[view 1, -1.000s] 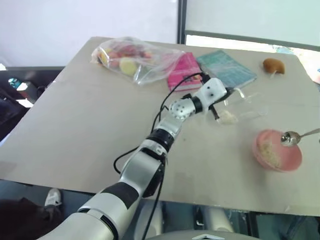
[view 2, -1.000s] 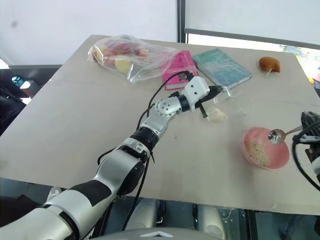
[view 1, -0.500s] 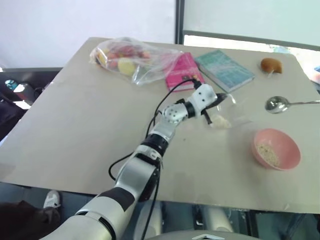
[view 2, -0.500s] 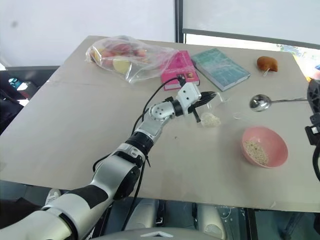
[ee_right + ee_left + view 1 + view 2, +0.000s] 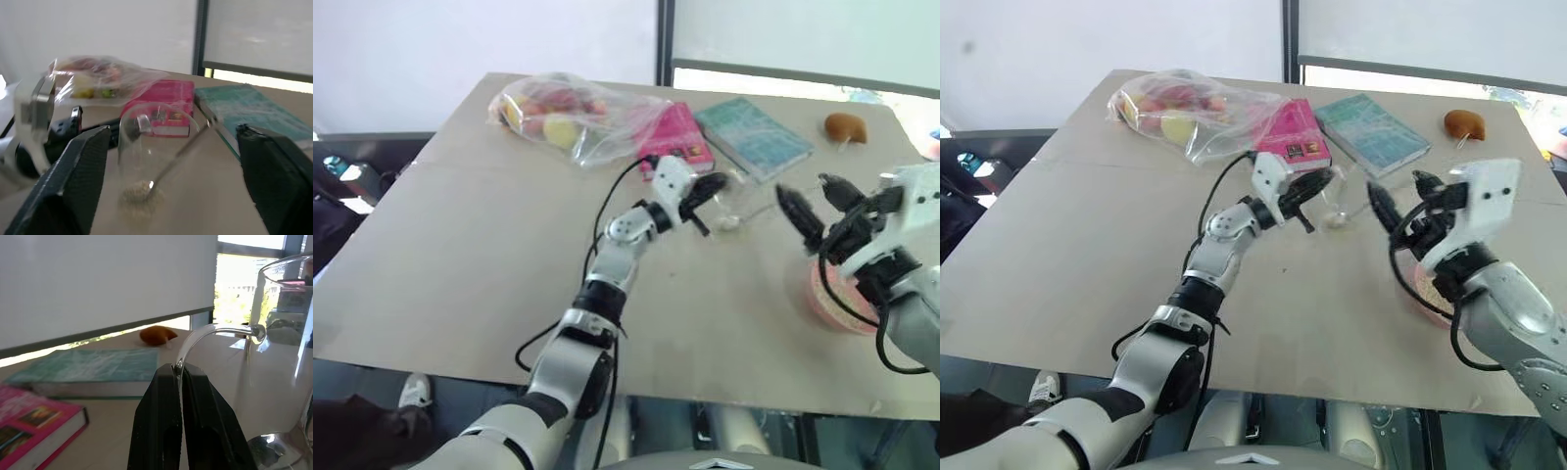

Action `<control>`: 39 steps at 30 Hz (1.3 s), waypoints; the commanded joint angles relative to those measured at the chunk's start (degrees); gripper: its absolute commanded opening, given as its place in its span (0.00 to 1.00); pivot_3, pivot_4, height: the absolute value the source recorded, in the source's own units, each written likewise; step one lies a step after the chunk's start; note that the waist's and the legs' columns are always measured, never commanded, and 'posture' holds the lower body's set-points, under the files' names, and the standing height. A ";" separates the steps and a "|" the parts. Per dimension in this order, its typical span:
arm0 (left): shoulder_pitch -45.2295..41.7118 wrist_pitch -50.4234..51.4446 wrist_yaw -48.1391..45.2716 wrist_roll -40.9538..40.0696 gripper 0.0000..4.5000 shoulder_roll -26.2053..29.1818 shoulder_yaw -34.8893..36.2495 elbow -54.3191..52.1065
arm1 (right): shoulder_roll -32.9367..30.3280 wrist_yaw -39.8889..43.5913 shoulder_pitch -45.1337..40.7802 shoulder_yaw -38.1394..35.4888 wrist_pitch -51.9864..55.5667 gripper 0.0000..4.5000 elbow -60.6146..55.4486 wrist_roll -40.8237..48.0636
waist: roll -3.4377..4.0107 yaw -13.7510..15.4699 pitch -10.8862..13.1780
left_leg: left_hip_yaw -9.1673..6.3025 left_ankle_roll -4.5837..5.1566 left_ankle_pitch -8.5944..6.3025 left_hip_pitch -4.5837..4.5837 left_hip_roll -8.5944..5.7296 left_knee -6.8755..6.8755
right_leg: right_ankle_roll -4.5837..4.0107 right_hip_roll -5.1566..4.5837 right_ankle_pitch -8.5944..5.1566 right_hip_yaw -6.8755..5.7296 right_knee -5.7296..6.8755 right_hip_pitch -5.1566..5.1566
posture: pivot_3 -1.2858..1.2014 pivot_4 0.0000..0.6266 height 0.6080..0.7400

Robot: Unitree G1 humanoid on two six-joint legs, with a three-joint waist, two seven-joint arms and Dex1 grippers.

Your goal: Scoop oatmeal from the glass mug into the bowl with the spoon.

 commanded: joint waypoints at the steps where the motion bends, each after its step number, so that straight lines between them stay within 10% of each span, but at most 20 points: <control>1: 0.44 -0.82 1.43 -3.77 0.00 2.87 5.55 1.51 | 0.62 11.33 8.48 -1.46 -5.59 0.99 -3.91 -10.95 | 0.02 0.16 -0.01 | 0.01 0.00 0.00 0.00 0.00 0.00 | 0.00 0.00 0.00 -0.01 0.00 0.00 | 0.52 0.24 1.00; 14: 5.34 -11.51 0.80 -5.28 0.00 8.32 13.20 11.89 | 8.77 32.64 31.88 -2.42 -19.19 0.99 -2.21 -31.31 | -0.03 -0.05 -0.10 | 0.12 0.00 0.00 0.25 -0.03 0.21 | 0.15 -0.08 -0.17 0.00 0.08 0.24 | 0.52 0.24 1.00; 25: 10.30 -5.15 -7.08 -7.26 0.98 12.45 11.79 5.84 | 14.18 36.94 37.86 -2.65 -19.65 1.00 -0.77 -36.79 | -0.01 -0.07 -0.12 | 0.27 -0.01 0.00 0.25 -0.03 0.18 | -0.12 -0.09 -0.14 -0.02 0.13 0.23 | 0.52 0.24 1.00; 39: 34.50 21.19 -29.46 -15.71 0.98 31.84 3.80 -35.10 | 21.97 44.76 55.44 -15.27 -29.86 1.00 14.30 -39.43 | 0.13 0.10 -0.30 | 0.20 -0.15 -0.08 0.41 0.14 0.03 | 0.03 -0.93 -0.33 -0.09 0.18 0.13 | 0.52 0.24 1.00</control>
